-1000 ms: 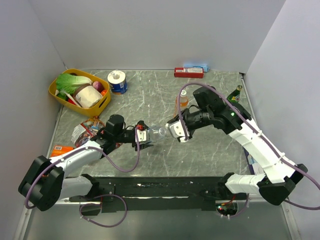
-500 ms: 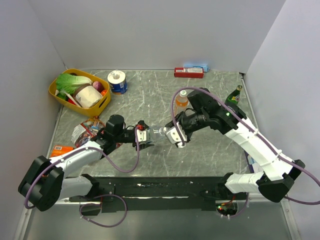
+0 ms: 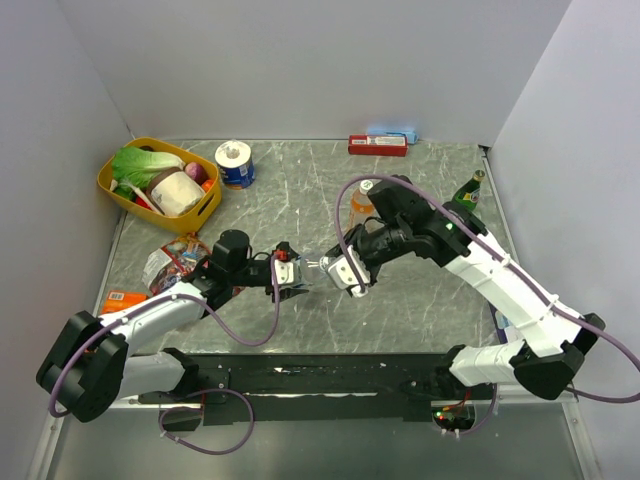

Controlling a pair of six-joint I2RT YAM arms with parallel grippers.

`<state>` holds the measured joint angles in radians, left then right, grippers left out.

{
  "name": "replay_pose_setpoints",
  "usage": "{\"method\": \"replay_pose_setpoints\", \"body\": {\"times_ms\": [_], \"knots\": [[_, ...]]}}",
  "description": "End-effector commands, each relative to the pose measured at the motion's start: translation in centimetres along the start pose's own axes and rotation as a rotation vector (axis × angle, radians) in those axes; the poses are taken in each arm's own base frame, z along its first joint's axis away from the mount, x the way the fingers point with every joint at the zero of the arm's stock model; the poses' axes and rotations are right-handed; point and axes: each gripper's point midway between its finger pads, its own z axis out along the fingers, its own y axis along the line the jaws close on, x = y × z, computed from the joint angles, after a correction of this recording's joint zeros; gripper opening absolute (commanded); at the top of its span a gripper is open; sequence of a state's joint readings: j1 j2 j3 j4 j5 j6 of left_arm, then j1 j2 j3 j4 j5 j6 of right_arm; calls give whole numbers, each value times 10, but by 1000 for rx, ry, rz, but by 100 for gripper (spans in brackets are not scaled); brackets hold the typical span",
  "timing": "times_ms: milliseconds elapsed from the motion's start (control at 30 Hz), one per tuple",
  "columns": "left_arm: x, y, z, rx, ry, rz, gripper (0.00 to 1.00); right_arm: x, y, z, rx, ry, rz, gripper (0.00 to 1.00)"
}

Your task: Screw on the bottle caps

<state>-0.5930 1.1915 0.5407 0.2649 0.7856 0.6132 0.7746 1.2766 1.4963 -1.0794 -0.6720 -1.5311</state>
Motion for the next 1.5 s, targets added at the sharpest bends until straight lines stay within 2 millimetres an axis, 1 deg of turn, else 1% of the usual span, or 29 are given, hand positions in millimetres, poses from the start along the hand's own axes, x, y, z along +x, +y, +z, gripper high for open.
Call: {"method": "replay_pose_setpoints", "body": {"times_ms": [0,100,233,300,333,400,433,467,500,567,600,633,667,800,900,933,1000,1033,1067,1133,1167,1200,1233,1267,1300,1333,1433,1467], "knots": [[-23,7,5,5,-72,80,1,-4,-4,-3,-17,3,-5,26],[-25,9,4,-7,-81,81,1,-1,-1,-2,-43,14,8,26],[-29,13,4,-43,-105,62,1,7,2,3,-74,41,77,26],[-33,16,3,-70,-120,31,1,9,2,3,-75,58,141,26],[-34,21,2,-102,-128,32,1,14,3,7,-90,65,172,26],[-36,22,0,-123,-140,6,1,13,6,6,-117,76,238,25],[-33,22,0,-138,-136,-1,1,17,8,10,-140,82,273,25],[-35,24,-1,-153,-147,-6,1,16,6,8,-141,86,304,25],[-35,23,-1,-156,-148,-8,1,16,10,8,-165,92,332,24],[-34,24,-2,-169,-150,-18,1,20,12,12,-194,106,387,24],[-36,24,-2,-176,-157,-21,1,18,13,9,-208,110,405,24],[-36,24,-3,-187,-162,-27,1,20,13,13,-221,116,428,24],[-35,27,-4,-207,-163,-57,1,20,12,12,-220,120,450,24],[-40,37,-7,-280,-198,-126,1,25,9,17,-214,139,526,24],[-38,36,-10,-305,-210,-168,1,27,7,20,-211,152,597,24],[-42,39,-12,-321,-225,-165,1,29,6,20,-207,153,619,24],[-39,39,-16,-354,-233,-191,1,31,3,22,-199,151,684,23],[-42,41,-18,-365,-246,-185,1,31,2,22,-198,147,707,23],[-42,41,-19,-375,-250,-190,1,33,-2,19,-184,147,745,23],[-41,43,-21,-397,-249,-188,1,37,-3,23,-197,153,793,23],[-39,44,-22,-404,-242,-185,1,35,-4,18,-205,162,826,23],[-39,43,-22,-406,-241,-182,1,38,-2,24,-233,168,855,23],[-37,44,-22,-415,-235,-186,1,39,-1,25,-251,175,878,23],[-35,44,-21,-415,-225,-183,1,36,-4,20,-254,182,904,23],[-34,44,-20,-415,-218,-179,1,38,-2,25,-283,192,931,23],[-30,46,-21,-427,-206,-188,1,40,-4,26,-274,201,960,23],[-27,46,-21,-437,-197,-189,1,39,-6,26,-271,199,958,23],[-26,50,-22,-459,-192,-198,1,40,-7,26,-267,203,957,24]]}}
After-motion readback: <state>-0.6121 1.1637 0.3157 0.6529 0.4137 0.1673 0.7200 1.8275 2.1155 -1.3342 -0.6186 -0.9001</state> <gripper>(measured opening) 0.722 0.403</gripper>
